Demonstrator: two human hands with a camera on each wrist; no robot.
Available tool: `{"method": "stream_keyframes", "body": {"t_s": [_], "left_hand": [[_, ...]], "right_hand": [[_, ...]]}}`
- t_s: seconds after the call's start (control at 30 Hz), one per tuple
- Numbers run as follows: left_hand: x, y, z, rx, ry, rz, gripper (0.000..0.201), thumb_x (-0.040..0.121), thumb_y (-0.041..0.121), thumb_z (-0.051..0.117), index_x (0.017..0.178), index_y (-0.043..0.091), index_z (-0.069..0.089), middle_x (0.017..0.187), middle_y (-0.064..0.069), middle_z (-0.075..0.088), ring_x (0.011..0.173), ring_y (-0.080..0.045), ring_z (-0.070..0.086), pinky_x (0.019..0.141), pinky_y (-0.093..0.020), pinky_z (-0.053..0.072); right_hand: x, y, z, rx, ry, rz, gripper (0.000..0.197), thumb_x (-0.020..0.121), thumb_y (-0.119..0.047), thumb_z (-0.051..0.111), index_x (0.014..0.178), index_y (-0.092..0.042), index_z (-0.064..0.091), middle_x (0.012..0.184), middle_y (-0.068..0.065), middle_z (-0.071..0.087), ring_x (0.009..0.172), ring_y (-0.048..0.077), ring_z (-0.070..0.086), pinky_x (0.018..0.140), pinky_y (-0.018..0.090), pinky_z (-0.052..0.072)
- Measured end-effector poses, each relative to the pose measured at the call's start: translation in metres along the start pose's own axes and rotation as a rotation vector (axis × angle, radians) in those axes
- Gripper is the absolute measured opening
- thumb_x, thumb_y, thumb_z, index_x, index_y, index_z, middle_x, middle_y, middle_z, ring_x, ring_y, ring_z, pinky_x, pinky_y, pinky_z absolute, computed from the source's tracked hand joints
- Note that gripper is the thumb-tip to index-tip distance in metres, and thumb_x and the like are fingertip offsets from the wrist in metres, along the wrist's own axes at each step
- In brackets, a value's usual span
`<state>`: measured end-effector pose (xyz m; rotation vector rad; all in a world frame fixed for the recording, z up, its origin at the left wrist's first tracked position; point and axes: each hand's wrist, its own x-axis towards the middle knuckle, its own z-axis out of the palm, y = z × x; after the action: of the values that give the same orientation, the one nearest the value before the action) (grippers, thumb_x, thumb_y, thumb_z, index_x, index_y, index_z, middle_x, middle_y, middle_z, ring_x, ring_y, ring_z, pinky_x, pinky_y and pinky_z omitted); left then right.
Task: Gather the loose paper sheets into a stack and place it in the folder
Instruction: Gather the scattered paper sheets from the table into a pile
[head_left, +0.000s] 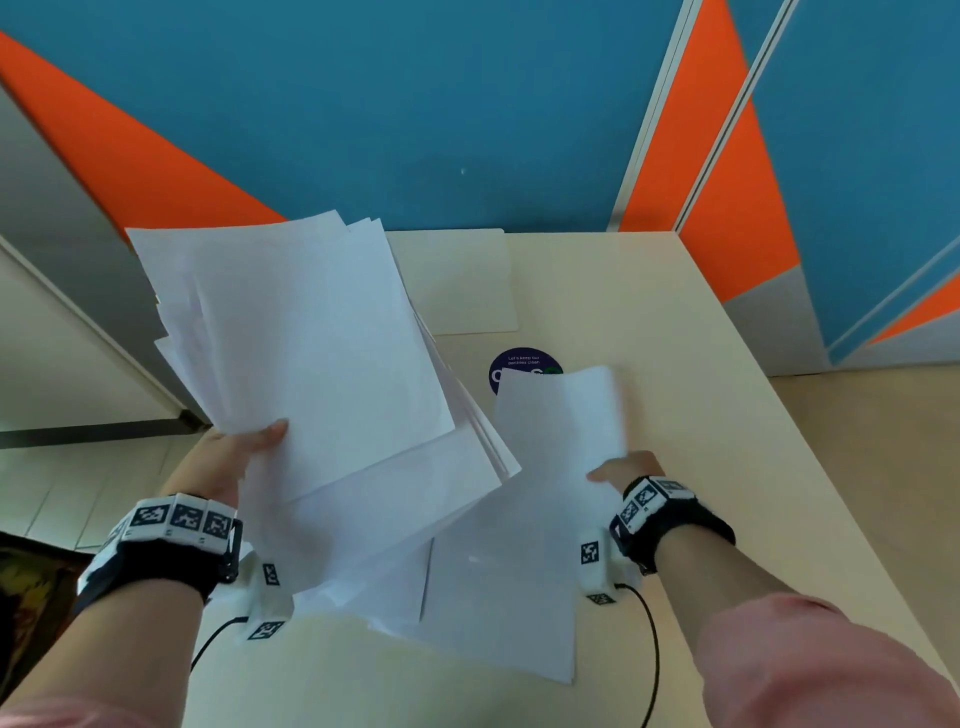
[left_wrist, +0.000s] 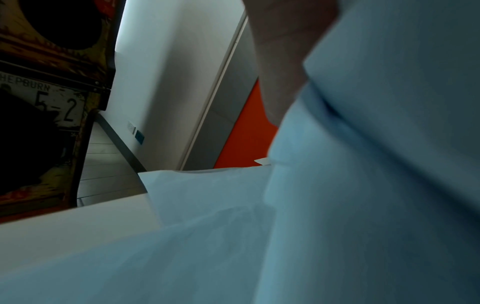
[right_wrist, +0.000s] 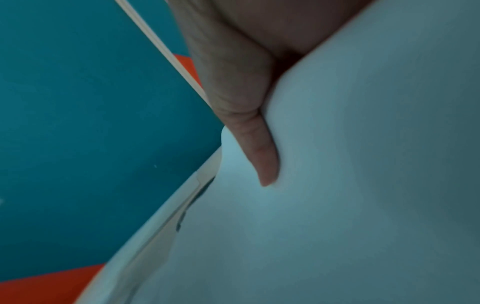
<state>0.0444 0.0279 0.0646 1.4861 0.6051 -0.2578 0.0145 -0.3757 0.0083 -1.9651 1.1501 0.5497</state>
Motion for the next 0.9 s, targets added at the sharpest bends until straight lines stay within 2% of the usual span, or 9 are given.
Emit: {"method": "stream_keyframes", "body": {"t_s": [0.1,0.17,0.23,0.3,0.4,0.5,0.63,0.73,0.9], "left_hand": [[0.002,0.001,-0.009,-0.005,0.011,-0.002,0.047,0.084,0.011,0.064,0.128,0.002,0.053,0.125,-0.017,0.061,0.112,-0.035,0.058,0.093,-0.048,0.044],[0.003,0.002,-0.01,-0.007,0.008,-0.002,0.047,0.084,0.012,0.064,0.129,0.002,0.053,0.126,-0.018,0.06,0.113,-0.036,0.058,0.094,-0.049,0.044],[0.003,0.003,-0.009,-0.003,-0.007,0.002,0.046,0.085,0.011,0.063,0.129,0.002,0.053,0.125,-0.017,0.06,0.112,-0.035,0.058,0.093,-0.047,0.044],[0.004,0.004,-0.006,0.002,-0.019,0.007,0.046,0.086,0.011,0.062,0.129,0.002,0.052,0.123,-0.016,0.061,0.11,-0.034,0.058,0.09,-0.045,0.044],[0.006,0.006,-0.008,-0.003,-0.027,0.017,0.043,0.086,0.009,0.061,0.128,0.003,0.052,0.12,-0.016,0.06,0.103,-0.032,0.059,0.088,-0.043,0.044],[0.006,0.005,-0.01,-0.004,-0.039,0.031,0.039,0.086,0.007,0.061,0.125,0.004,0.054,0.117,-0.016,0.061,0.092,-0.028,0.061,0.087,-0.042,0.044],[0.007,0.001,-0.012,0.004,-0.064,0.009,0.038,0.085,0.007,0.061,0.123,0.002,0.055,0.114,-0.017,0.063,0.092,-0.028,0.062,0.083,-0.041,0.046],[0.009,-0.005,-0.008,0.002,-0.089,0.001,0.036,0.086,0.006,0.06,0.121,0.0,0.056,0.104,-0.014,0.065,0.088,-0.027,0.062,0.074,-0.036,0.047],[0.009,-0.007,0.01,0.029,-0.097,0.009,0.043,0.082,0.005,0.065,0.123,0.0,0.054,0.111,-0.018,0.064,0.095,-0.033,0.062,0.079,-0.044,0.051]], "right_hand": [[-0.013,0.002,0.007,0.167,-0.046,-0.024,0.063,0.073,-0.011,0.077,0.124,0.011,0.05,0.128,0.022,0.057,0.113,0.035,0.058,0.096,0.038,0.048],[-0.028,0.008,0.033,0.0,0.014,-0.024,0.071,0.072,-0.024,0.078,0.129,0.003,0.047,0.134,0.021,0.049,0.119,0.034,0.052,0.098,0.037,0.046],[-0.047,0.014,0.063,-0.249,0.111,-0.049,0.061,0.076,-0.028,0.072,0.128,-0.009,0.046,0.135,0.016,0.035,0.122,0.035,0.043,0.098,0.037,0.042],[-0.055,0.02,0.085,-0.261,0.158,-0.12,0.038,0.084,-0.014,0.059,0.12,-0.011,0.049,0.13,0.014,0.032,0.111,0.033,0.045,0.088,0.035,0.045],[-0.053,0.024,0.092,-0.103,0.114,-0.243,0.025,0.083,-0.001,0.047,0.105,-0.01,0.049,0.107,0.013,0.052,0.079,0.028,0.051,0.07,0.028,0.046],[-0.047,0.028,0.079,-0.017,0.139,-0.279,0.02,0.081,0.002,0.043,0.094,-0.014,0.044,0.078,0.007,0.053,0.071,0.026,0.053,0.064,0.027,0.045],[-0.034,0.028,0.04,-0.087,0.232,-0.364,0.032,0.08,0.005,0.044,0.107,-0.01,0.054,0.101,0.017,0.062,0.087,0.033,0.06,0.072,0.03,0.047],[-0.031,0.013,0.0,-0.241,0.371,-0.482,0.04,0.081,0.004,0.045,0.117,-0.009,0.055,0.117,0.019,0.056,0.101,0.036,0.058,0.082,0.035,0.047],[-0.063,-0.035,-0.063,-0.257,0.684,-0.707,0.033,0.085,0.008,0.044,0.112,-0.006,0.056,0.11,0.021,0.063,0.098,0.039,0.058,0.071,0.036,0.043]]}}
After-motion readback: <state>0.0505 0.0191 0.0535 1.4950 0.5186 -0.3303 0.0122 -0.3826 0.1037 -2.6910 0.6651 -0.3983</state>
